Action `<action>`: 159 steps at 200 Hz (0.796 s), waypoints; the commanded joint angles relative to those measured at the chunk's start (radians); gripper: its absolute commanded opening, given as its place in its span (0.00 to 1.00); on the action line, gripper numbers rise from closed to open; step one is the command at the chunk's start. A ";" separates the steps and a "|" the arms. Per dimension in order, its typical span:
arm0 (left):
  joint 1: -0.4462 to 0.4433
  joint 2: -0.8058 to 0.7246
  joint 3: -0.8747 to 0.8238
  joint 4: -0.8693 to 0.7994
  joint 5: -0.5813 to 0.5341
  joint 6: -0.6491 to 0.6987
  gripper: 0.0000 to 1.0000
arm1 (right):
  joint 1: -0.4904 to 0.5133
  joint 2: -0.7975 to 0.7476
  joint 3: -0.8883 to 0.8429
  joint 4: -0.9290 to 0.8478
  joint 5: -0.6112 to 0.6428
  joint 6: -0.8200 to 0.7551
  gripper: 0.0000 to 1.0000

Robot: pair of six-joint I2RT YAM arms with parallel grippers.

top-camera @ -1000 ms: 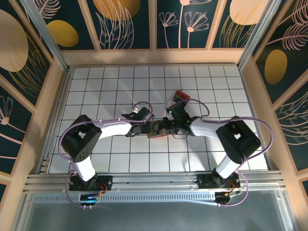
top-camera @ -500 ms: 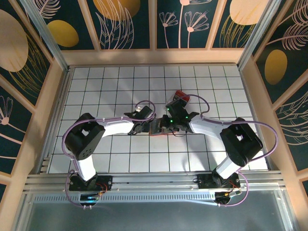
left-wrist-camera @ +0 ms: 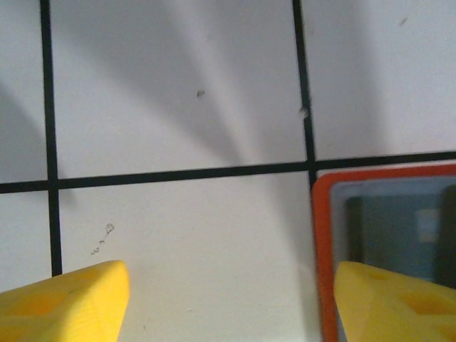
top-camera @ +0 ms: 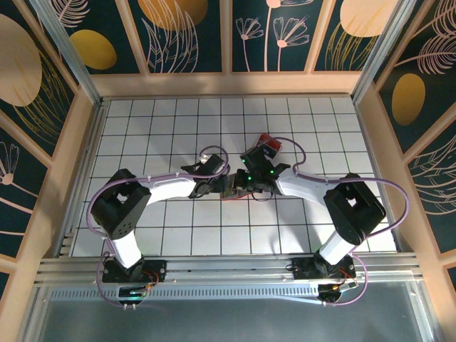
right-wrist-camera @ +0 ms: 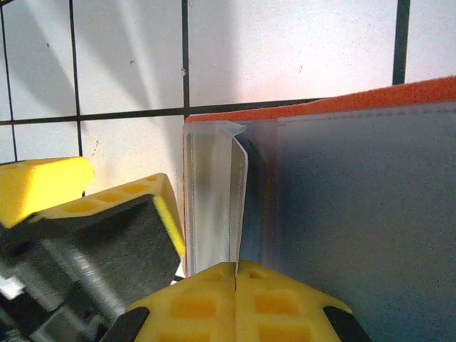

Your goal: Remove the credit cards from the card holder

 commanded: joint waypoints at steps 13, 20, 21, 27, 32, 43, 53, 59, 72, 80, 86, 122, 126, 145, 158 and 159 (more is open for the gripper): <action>0.008 -0.014 0.027 0.034 0.022 -0.005 0.81 | 0.004 0.011 -0.022 -0.011 0.033 0.001 0.04; 0.007 0.002 0.034 0.032 0.023 -0.004 0.81 | 0.004 0.012 -0.023 -0.008 0.032 0.001 0.04; 0.007 0.005 0.035 0.032 0.022 -0.003 0.81 | 0.004 0.012 -0.024 -0.008 0.031 0.002 0.04; 0.008 0.020 0.039 0.032 0.023 -0.001 0.80 | 0.004 0.011 -0.024 -0.005 0.030 0.000 0.04; 0.007 0.032 0.042 0.033 0.025 0.001 0.80 | 0.004 0.011 -0.024 -0.004 0.028 0.001 0.04; 0.008 0.058 0.048 0.035 0.027 0.004 0.79 | 0.004 0.010 -0.025 -0.005 0.028 0.002 0.04; 0.007 0.081 0.053 0.032 0.028 0.007 0.77 | 0.003 0.008 -0.023 -0.005 0.028 0.002 0.04; 0.007 0.090 0.055 0.030 0.028 0.008 0.77 | 0.003 0.007 -0.023 -0.006 0.028 0.002 0.03; 0.007 0.107 0.056 0.027 0.022 0.008 0.74 | 0.000 0.005 -0.024 -0.010 0.032 0.002 0.03; 0.007 0.113 0.056 0.024 0.018 0.009 0.72 | 0.000 0.003 -0.023 -0.014 0.035 0.002 0.03; 0.008 0.116 0.056 0.023 0.015 0.009 0.71 | 0.000 0.000 -0.023 -0.016 0.037 0.002 0.03; 0.010 0.140 0.056 0.011 0.005 0.012 0.65 | -0.008 -0.014 -0.019 -0.052 0.062 -0.009 0.03; 0.011 0.142 0.056 0.010 0.004 0.012 0.64 | -0.009 -0.016 -0.017 -0.057 0.067 -0.010 0.03; 0.011 0.146 0.051 0.007 0.003 0.014 0.63 | -0.015 -0.029 -0.018 -0.078 0.080 -0.014 0.03; 0.011 0.146 0.048 0.005 0.002 0.017 0.62 | -0.020 -0.036 -0.018 -0.087 0.086 -0.018 0.03; 0.011 0.146 0.048 0.005 0.003 0.018 0.62 | -0.021 -0.037 -0.018 -0.087 0.086 -0.018 0.03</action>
